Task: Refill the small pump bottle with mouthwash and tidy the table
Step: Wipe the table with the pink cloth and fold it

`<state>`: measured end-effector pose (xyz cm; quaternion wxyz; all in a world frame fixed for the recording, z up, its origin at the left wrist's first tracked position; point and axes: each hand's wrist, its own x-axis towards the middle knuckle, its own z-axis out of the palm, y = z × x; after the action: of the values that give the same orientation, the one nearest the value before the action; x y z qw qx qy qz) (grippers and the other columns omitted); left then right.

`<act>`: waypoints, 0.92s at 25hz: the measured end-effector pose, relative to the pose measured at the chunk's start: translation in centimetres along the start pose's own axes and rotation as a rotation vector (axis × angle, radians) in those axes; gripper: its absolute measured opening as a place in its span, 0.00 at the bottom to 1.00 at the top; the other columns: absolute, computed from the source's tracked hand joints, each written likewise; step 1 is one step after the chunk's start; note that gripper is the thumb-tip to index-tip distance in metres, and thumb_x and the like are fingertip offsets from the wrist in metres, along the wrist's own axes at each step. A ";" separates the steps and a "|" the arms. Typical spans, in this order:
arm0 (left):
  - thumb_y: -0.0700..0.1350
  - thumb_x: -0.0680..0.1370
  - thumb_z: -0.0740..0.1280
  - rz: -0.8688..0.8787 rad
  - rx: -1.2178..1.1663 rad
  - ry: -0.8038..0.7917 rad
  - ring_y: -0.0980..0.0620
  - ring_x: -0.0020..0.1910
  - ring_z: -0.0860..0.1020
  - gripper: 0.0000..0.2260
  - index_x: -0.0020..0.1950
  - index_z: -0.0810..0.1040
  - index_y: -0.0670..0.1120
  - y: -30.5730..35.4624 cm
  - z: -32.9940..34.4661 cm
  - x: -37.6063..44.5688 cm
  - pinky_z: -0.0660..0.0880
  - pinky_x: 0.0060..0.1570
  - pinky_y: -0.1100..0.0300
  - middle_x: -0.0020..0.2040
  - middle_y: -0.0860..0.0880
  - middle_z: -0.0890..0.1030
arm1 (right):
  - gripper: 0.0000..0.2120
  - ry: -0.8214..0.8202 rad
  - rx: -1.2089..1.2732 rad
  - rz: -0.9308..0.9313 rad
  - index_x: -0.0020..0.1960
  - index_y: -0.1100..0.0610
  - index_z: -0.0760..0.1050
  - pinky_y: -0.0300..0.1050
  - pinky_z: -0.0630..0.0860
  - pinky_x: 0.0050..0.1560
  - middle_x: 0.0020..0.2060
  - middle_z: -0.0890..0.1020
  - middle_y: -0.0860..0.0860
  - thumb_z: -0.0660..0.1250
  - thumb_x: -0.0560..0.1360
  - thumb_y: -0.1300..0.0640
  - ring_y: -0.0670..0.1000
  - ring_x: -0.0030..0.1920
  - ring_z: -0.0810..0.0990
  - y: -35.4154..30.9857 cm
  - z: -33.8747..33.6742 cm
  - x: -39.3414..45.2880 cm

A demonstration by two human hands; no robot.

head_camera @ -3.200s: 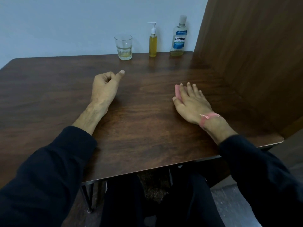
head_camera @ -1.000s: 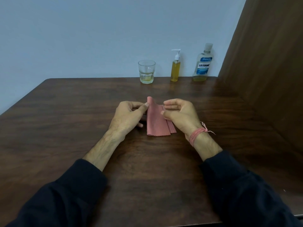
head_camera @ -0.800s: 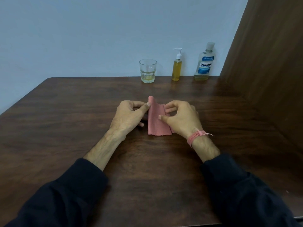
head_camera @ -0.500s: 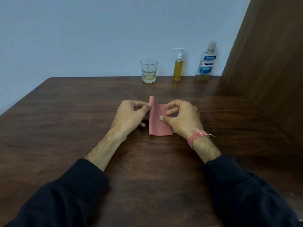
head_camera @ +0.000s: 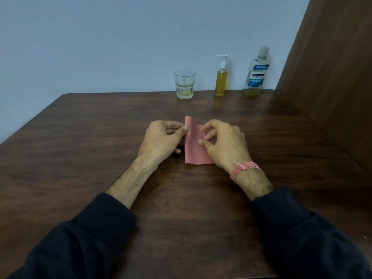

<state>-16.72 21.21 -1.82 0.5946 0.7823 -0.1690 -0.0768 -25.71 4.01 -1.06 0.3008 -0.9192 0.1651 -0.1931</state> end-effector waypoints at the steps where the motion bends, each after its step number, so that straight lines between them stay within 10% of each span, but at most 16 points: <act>1: 0.53 0.85 0.76 0.001 0.001 0.001 0.57 0.45 0.91 0.06 0.58 0.89 0.52 0.0 0.0 0.0 0.82 0.35 0.66 0.45 0.56 0.92 | 0.16 -0.002 0.045 0.014 0.56 0.41 0.81 0.33 0.72 0.46 0.39 0.85 0.37 0.83 0.74 0.52 0.35 0.45 0.80 0.0 -0.1 0.1; 23: 0.51 0.81 0.81 0.002 0.118 0.055 0.57 0.42 0.91 0.16 0.67 0.88 0.48 0.9 0.3 -0.7 0.86 0.36 0.62 0.47 0.54 0.92 | 0.15 0.131 0.019 0.035 0.43 0.43 0.79 0.30 0.72 0.39 0.39 0.83 0.38 0.82 0.74 0.58 0.35 0.41 0.81 1.2 0.6 0.9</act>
<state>-17.59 20.95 -1.10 0.5518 0.8177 -0.1577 -0.0444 -24.87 3.01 -1.98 0.3013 -0.8987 0.1985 -0.2492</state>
